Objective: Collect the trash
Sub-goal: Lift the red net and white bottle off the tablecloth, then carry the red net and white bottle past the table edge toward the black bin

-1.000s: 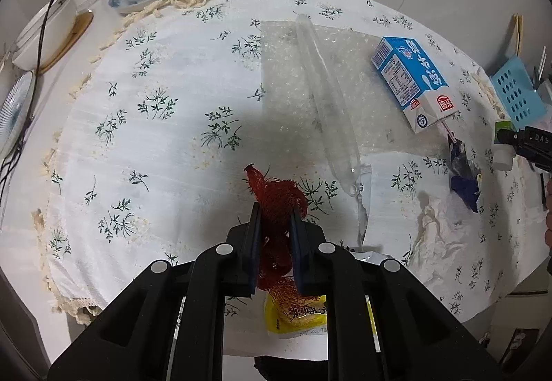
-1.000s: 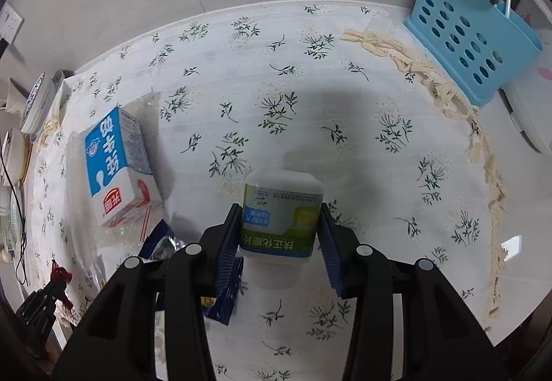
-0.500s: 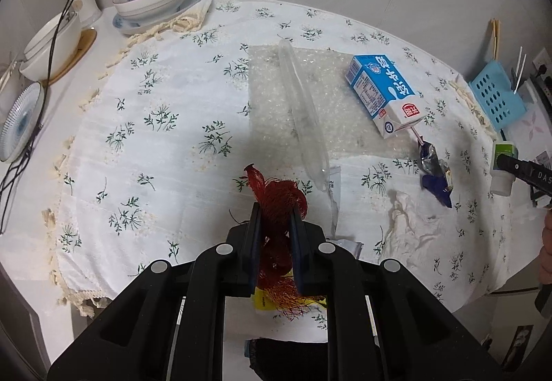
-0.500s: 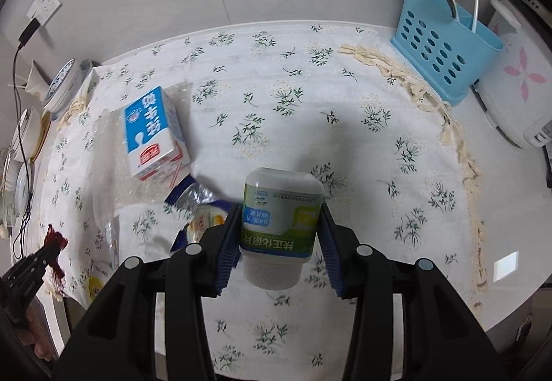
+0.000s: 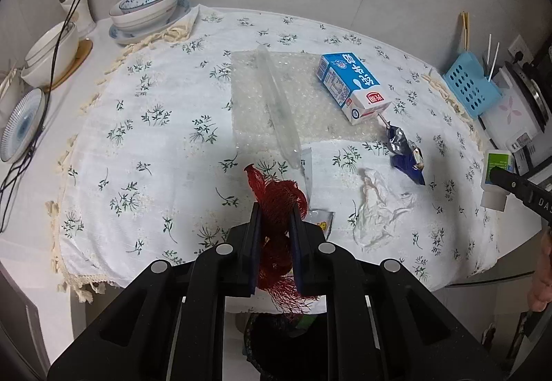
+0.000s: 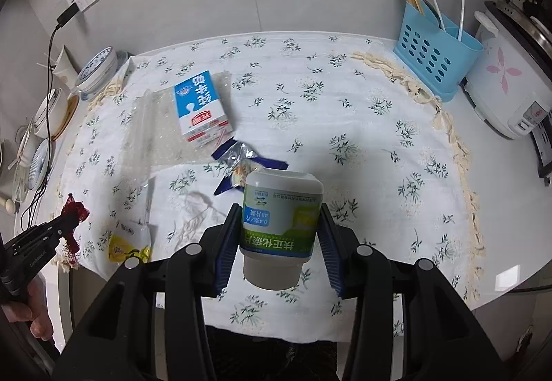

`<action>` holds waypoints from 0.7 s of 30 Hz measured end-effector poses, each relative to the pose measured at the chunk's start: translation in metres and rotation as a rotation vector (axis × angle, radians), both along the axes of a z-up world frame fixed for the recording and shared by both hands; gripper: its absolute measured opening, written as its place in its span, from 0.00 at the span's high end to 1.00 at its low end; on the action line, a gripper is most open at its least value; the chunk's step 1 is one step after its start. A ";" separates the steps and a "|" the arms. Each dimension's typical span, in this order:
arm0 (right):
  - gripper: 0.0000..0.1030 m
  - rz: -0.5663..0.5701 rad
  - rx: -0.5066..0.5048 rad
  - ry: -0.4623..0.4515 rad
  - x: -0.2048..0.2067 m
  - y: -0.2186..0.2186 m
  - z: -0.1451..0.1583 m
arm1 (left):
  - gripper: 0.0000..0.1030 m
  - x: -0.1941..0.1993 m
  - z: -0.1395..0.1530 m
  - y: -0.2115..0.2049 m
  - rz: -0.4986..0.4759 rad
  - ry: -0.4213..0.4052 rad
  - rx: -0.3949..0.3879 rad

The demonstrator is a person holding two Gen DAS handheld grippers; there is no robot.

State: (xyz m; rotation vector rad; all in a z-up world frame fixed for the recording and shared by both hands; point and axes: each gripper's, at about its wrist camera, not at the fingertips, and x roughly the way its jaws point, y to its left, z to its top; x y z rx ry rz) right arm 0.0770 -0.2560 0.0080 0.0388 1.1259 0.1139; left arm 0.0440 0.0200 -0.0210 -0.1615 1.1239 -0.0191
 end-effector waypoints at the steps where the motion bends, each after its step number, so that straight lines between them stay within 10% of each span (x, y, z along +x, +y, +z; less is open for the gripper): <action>1: 0.60 0.002 0.002 -0.002 -0.004 0.002 0.001 | 0.87 -0.003 0.001 -0.001 -0.004 0.000 -0.004; 21: 0.59 0.049 0.023 -0.021 -0.083 0.033 0.005 | 0.87 -0.061 0.017 -0.021 -0.068 -0.028 -0.043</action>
